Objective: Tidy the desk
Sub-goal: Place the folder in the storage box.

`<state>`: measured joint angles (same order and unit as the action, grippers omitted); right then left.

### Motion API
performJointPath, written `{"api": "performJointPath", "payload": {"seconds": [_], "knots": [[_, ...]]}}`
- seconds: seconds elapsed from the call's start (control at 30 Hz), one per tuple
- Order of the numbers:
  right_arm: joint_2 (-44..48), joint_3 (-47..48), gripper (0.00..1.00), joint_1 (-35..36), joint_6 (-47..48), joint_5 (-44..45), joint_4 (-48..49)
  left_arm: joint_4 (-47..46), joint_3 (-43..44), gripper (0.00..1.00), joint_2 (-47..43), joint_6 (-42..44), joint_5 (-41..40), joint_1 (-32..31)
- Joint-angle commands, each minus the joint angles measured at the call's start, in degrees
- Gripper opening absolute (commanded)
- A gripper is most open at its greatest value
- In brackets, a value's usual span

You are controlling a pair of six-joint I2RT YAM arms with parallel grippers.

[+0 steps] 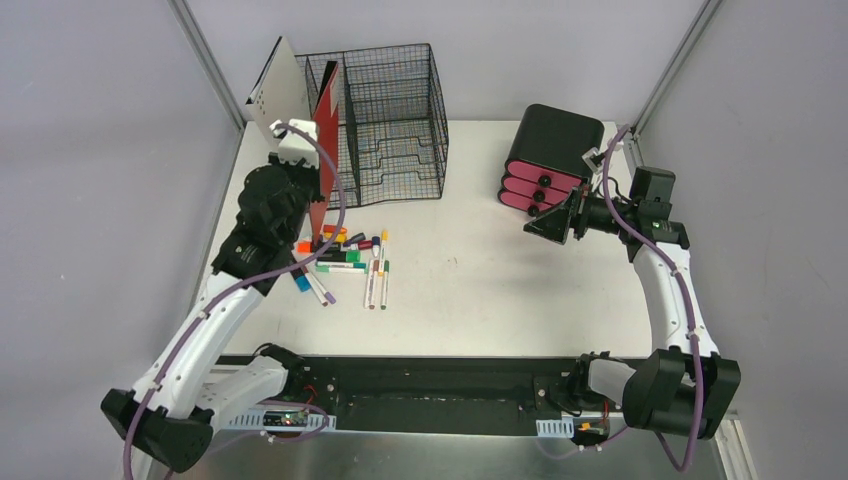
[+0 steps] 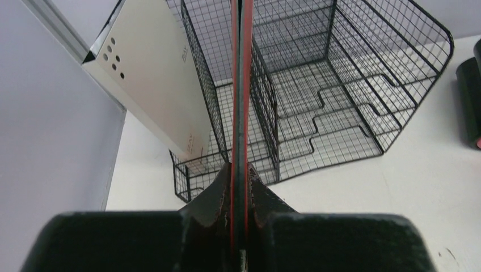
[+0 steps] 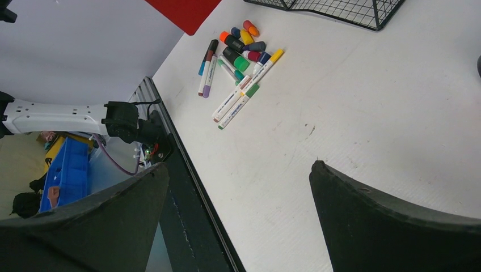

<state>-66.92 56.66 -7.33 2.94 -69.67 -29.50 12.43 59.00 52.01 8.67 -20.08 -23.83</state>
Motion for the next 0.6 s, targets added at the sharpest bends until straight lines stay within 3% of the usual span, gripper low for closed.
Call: {"api": "performJointPath", "payload": {"seconds": [0.0, 0.3, 0.57], "knots": [[2.0, 2.3, 0.99, -0.4, 1.0, -1.2, 0.9, -15.8, 5.3, 0.00, 4.6, 3.1, -1.2, 1.9], [3.3, 2.3, 0.99, -0.4, 0.9, -1.2, 1.0, -23.9, 12.8, 0.00, 18.7, 3.5, 4.8, 6.7], [3.2, 2.2, 0.99, -0.4, 1.0, -1.0, 1.1, -30.2, 14.6, 0.00, 25.5, -1.2, 17.2, 13.6]]}}
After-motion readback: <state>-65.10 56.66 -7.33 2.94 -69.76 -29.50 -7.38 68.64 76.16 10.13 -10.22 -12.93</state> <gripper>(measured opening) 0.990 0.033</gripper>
